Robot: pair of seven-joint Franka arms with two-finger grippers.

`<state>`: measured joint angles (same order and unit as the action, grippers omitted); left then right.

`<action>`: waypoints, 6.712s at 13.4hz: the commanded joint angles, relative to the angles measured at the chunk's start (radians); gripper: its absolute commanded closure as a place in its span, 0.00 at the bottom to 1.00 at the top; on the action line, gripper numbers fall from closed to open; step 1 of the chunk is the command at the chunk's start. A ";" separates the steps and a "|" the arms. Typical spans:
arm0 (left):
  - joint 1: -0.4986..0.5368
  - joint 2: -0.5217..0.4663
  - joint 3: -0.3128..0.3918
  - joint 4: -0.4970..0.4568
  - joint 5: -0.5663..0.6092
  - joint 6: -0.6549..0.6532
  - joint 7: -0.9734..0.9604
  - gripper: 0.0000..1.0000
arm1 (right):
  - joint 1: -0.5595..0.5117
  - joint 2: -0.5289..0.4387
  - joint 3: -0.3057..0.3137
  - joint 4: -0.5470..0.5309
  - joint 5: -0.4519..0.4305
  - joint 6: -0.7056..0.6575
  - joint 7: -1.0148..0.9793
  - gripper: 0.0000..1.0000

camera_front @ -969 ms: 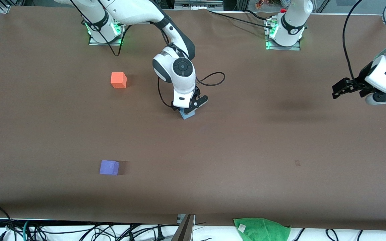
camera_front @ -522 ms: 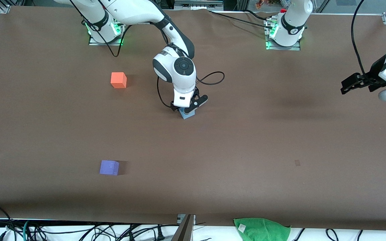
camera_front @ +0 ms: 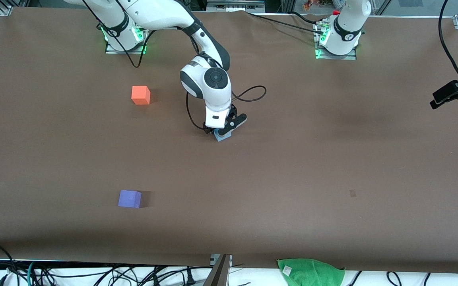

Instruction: Place blue block between orange and purple blocks

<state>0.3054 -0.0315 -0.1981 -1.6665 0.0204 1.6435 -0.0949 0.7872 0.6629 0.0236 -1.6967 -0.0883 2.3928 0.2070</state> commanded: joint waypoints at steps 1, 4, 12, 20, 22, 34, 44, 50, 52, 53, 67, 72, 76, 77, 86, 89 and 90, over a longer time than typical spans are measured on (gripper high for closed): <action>0.006 0.013 -0.006 0.025 -0.017 -0.031 0.004 0.00 | -0.006 -0.009 -0.001 -0.014 -0.015 0.022 0.008 0.29; 0.006 0.013 -0.006 0.024 -0.020 -0.054 0.001 0.00 | -0.034 -0.011 -0.002 -0.008 -0.004 0.029 0.014 0.35; -0.310 0.012 0.286 0.021 -0.019 -0.054 -0.062 0.00 | -0.296 -0.121 -0.106 -0.009 0.018 -0.162 0.002 0.40; -0.312 0.019 0.286 0.028 -0.031 -0.041 -0.062 0.00 | -0.390 -0.183 -0.202 -0.126 0.163 -0.227 0.054 0.42; -0.312 0.018 0.286 0.030 -0.022 -0.042 -0.051 0.00 | -0.390 -0.204 -0.200 -0.190 0.163 -0.173 0.077 0.42; -0.313 0.064 0.284 0.054 -0.082 0.001 -0.058 0.00 | -0.376 -0.289 -0.159 -0.432 0.150 0.022 0.063 0.42; -0.310 0.079 0.286 0.054 -0.111 0.002 -0.058 0.00 | -0.378 -0.282 -0.174 -0.440 0.145 0.031 -0.038 0.42; -0.308 0.084 0.286 0.053 -0.111 0.036 -0.058 0.00 | -0.379 -0.289 -0.208 -0.364 0.147 -0.001 -0.060 0.00; -0.310 0.084 0.286 0.053 -0.111 0.035 -0.058 0.00 | -0.384 -0.289 -0.220 -0.231 0.145 -0.169 -0.066 0.00; -0.310 0.084 0.286 0.053 -0.111 0.036 -0.058 0.00 | -0.387 -0.286 -0.225 -0.137 0.145 -0.281 -0.080 0.00; -0.299 0.084 0.289 0.053 -0.119 0.035 -0.057 0.00 | -0.448 -0.394 -0.329 0.339 0.137 -0.938 -0.232 0.00; -0.296 0.084 0.289 0.051 -0.119 0.038 -0.057 0.00 | -0.586 -0.517 -0.137 0.240 0.050 -0.957 -0.239 0.00; -0.298 0.087 0.287 0.053 -0.119 0.038 -0.057 0.00 | -0.628 -0.588 -0.129 0.224 0.048 -0.949 -0.245 0.00; -0.296 0.093 0.289 0.053 -0.119 0.038 -0.057 0.00 | -0.641 -0.607 -0.129 0.223 0.048 -0.948 -0.242 0.00; -0.298 0.096 0.287 0.054 -0.119 0.039 -0.057 0.00 | -0.704 -0.623 -0.050 0.173 0.048 -0.954 -0.239 0.00; -0.298 0.096 0.287 0.053 -0.119 0.039 -0.057 0.00 | -0.700 -0.611 -0.051 0.195 0.044 -0.954 -0.239 0.00; -0.296 0.096 0.287 0.051 -0.119 0.038 -0.057 0.00 | -0.700 -0.611 -0.051 0.195 0.044 -0.954 -0.236 0.00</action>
<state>0.0028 0.0523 0.0894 -1.6377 -0.0745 1.6869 -0.1500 0.1022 0.0560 -0.0438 -1.5057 -0.0319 1.4388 -0.0249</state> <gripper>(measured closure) 0.000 0.000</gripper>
